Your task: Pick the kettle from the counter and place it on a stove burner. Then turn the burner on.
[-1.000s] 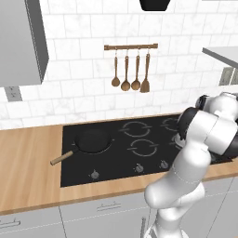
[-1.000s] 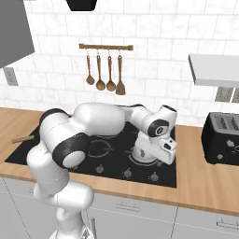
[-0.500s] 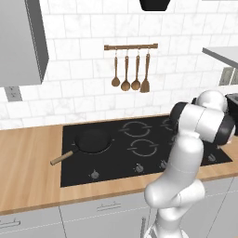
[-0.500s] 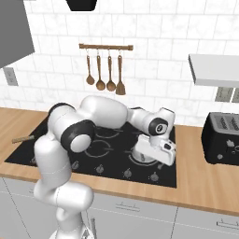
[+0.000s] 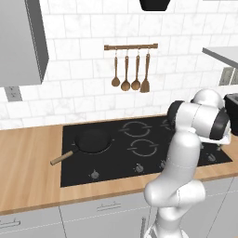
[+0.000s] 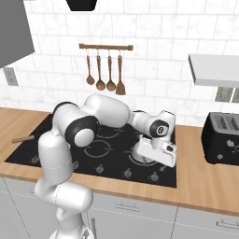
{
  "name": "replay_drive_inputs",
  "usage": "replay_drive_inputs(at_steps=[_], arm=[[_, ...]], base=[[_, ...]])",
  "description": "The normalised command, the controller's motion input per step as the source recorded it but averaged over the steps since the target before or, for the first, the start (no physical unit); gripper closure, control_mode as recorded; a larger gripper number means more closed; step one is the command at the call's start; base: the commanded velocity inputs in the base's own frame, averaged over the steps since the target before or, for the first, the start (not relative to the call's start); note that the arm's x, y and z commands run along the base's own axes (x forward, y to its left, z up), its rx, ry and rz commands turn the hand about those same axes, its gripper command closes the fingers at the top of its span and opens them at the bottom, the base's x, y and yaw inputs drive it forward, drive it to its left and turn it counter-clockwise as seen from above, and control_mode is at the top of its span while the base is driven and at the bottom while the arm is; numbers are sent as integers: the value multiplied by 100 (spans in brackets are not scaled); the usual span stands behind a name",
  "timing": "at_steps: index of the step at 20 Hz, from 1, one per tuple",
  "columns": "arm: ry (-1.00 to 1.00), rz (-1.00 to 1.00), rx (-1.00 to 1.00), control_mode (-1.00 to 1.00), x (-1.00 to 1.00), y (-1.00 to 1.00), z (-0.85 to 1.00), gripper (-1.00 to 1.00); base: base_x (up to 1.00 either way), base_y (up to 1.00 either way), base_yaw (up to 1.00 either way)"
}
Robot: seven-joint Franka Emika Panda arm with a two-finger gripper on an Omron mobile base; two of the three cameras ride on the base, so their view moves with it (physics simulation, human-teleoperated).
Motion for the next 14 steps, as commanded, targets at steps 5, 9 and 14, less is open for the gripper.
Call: replay_drive_inputs(at_steps=[5,9,14], arm=[[-1,11,0,-100,-14,-5,-1,-100],[-2,13,0,-100,-3,0,-17,-100],[-12,13,6,-100,0,-4,-25,-100]], base=[[0,0,0],[0,0,0],[0,0,0]])
